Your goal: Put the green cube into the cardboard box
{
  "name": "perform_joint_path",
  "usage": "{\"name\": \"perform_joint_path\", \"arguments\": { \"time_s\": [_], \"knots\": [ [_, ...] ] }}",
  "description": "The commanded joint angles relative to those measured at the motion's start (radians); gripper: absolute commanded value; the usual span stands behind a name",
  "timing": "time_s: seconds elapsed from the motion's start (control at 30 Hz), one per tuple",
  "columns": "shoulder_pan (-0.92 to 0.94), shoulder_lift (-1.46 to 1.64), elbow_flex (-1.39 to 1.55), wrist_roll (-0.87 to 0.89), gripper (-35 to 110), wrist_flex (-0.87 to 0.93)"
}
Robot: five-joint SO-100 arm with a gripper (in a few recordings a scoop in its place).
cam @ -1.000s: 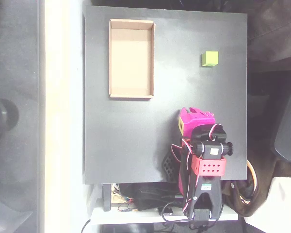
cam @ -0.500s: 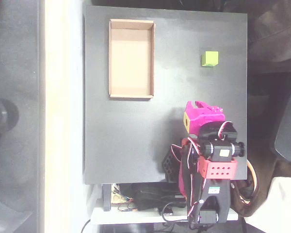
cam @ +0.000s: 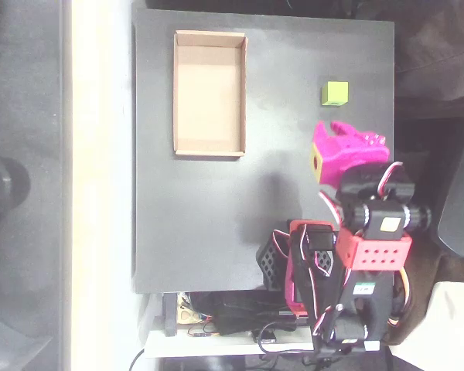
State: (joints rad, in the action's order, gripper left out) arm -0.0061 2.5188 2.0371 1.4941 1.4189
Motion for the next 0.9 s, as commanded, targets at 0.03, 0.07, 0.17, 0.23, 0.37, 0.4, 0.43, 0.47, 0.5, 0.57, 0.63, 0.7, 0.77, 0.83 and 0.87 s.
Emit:
{"name": "perform_joint_path", "arguments": {
  "time_s": [0.03, 0.07, 0.17, 0.23, 0.37, 0.4, 0.43, 0.47, 0.5, 0.57, 0.63, 0.7, 0.77, 0.83, 0.87],
  "knots": [
    [-0.002, -0.13, -0.222, 0.009, 6, 0.002],
    [-0.002, -0.163, -0.264, 0.008, 6, 0.002],
    [-0.002, -0.253, -0.371, 0.009, 6, 0.002],
    [0.0, -0.302, -0.428, 0.009, 6, 0.002],
    [0.037, -0.383, -0.502, 0.011, 6, 0.002],
    [0.054, -0.402, -0.517, 0.011, 6, 0.002],
    [0.072, -0.42, -0.532, 0.011, 6, 0.002],
    [0.092, -0.439, -0.546, 0.005, 6, 0.002],
    [0.11, -0.459, -0.557, 0.003, 6, 0.002],
    [0.143, -0.497, -0.58, 0.003, 6, 0.002],
    [0.172, -0.538, -0.604, 0.002, 6, 0.002],
    [0.199, -0.583, -0.629, 0.002, 6, -0.008],
    [0.222, -0.627, -0.655, 0.0, 6, -0.009],
    [0.235, -0.664, -0.681, 0.0, 6, -0.011],
    [0.239, -0.68, -0.692, 0.0, 6, -0.011]
  ]
}}
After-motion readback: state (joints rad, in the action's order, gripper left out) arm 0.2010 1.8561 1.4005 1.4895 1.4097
